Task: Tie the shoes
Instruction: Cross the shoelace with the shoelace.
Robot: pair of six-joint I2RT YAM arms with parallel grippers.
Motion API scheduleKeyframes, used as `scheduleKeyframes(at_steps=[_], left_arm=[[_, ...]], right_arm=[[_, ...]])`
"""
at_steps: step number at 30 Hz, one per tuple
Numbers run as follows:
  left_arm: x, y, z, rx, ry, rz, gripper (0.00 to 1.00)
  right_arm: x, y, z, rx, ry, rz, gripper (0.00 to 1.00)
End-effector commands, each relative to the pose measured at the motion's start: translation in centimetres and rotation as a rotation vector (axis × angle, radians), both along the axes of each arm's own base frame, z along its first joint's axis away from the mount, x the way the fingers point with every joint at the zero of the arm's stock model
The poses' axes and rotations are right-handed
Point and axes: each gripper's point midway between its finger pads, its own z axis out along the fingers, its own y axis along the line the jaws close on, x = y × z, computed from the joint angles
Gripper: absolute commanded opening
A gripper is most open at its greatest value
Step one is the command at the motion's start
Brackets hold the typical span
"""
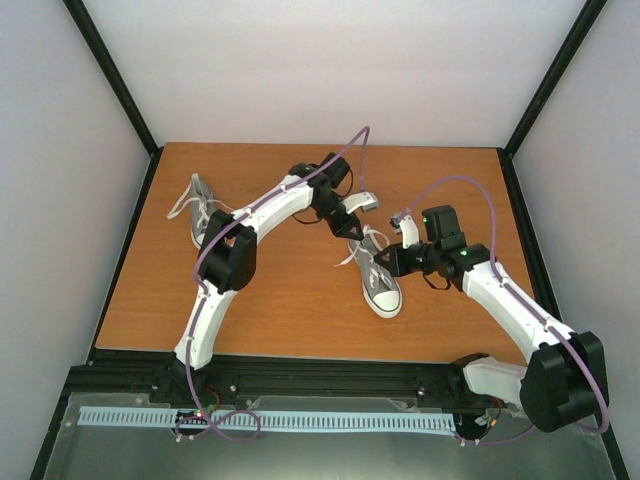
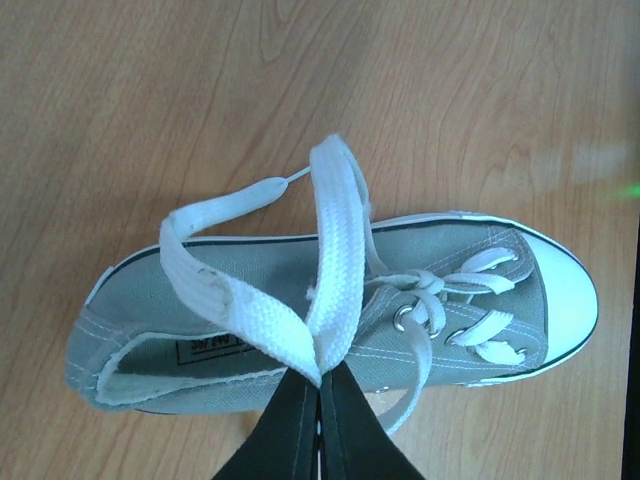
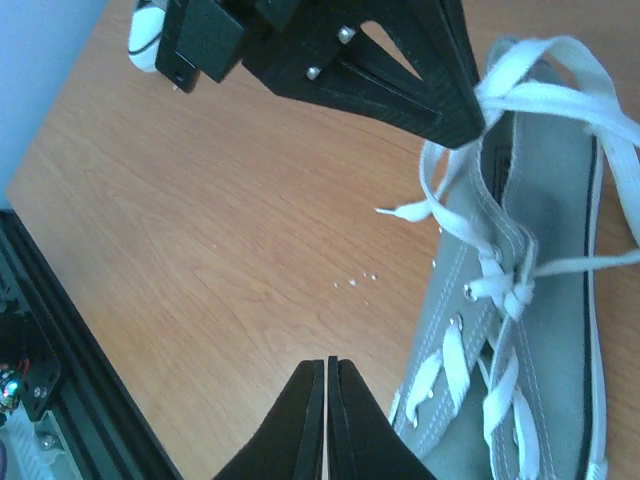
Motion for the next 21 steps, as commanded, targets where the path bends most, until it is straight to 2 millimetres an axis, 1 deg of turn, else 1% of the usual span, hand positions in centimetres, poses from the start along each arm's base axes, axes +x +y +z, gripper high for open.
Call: scheduleKeyframes(at_steps=[1, 2, 3, 5, 8, 10, 13, 15, 17, 18, 19, 21], left_arm=[[0.2, -0.4, 2.7, -0.043, -0.060, 0.009, 0.01], [0.3, -0.5, 2.8, -0.044, -0.060, 0.011, 0.01], [0.3, -0.6, 2.9, -0.049, -0.060, 0.012, 0.01], [0.4, -0.7, 3.3, -0.059, -0.064, 0.011, 0.01], [0.5, -0.7, 3.6, -0.061, -0.074, 0.017, 0.01], [0.6, -0.6, 3.6, -0.057, -0.083, 0.019, 0.01], [0.7, -0.4, 3.8, -0.045, -0.097, 0.019, 0.01], [0.7, -0.3, 4.1, -0.050, -0.107, 0.014, 0.01], [0.5, -0.4, 4.6, -0.062, -0.111, 0.004, 0.01], [0.5, -0.5, 4.9, -0.069, -0.115, -0.001, 0.01], [0.4, -0.5, 5.0, -0.074, -0.116, -0.007, 0.01], [0.3, -0.6, 5.2, -0.079, -0.121, -0.018, 0.01]], right_arm=[[-0.1, -1.2, 0.0, -0.062, 0.002, -0.058, 0.03], [0.5, -1.2, 0.0, -0.068, -0.023, -0.072, 0.03], [1.3, -1.2, -0.5, -0.071, -0.036, -0.083, 0.03], [3.0, -0.7, -0.8, -0.048, -0.098, -0.094, 0.04], [5.1, -1.0, -1.9, -0.074, -0.172, -0.139, 0.04], [6.0, -1.1, -1.8, -0.077, -0.217, -0.144, 0.06], [6.7, -1.6, -0.6, -0.082, -0.279, -0.138, 0.12], [7.3, -2.9, -0.5, -0.090, -0.299, -0.160, 0.18], [7.9, -4.3, -1.2, -0.067, -0.278, -0.158, 0.30], [8.1, -4.5, -1.6, -0.039, -0.260, -0.135, 0.37], [8.2, -4.4, -2.3, 0.002, -0.228, -0.105, 0.45], [8.8, -4.4, -2.8, 0.061, -0.208, -0.076, 0.54]])
